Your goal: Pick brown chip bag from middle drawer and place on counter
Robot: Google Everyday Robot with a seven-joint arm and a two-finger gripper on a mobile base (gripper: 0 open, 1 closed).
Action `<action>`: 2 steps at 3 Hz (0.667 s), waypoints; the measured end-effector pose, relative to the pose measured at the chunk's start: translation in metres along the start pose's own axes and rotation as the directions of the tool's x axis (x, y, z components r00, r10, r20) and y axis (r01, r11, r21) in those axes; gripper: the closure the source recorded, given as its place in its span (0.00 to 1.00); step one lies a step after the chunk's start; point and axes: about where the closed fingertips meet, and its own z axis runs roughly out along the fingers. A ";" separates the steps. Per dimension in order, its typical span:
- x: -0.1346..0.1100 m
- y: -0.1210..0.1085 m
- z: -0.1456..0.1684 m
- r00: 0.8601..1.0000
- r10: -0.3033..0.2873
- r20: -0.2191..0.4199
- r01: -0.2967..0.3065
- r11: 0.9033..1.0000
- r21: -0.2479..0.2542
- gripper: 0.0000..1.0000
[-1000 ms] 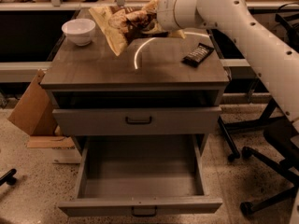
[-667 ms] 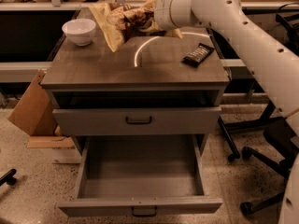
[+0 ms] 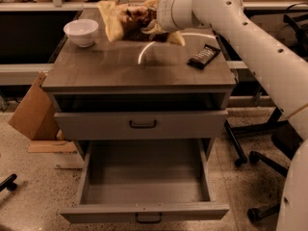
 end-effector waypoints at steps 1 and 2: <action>0.000 0.002 -0.001 1.000 -0.010 -0.001 0.010 1.000 -0.021 0.00; 0.001 0.001 -0.011 1.000 -0.010 0.001 0.010 0.999 -0.032 0.00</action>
Offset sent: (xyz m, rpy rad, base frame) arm -0.0159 -0.0249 0.0112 -0.0290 0.0231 0.0126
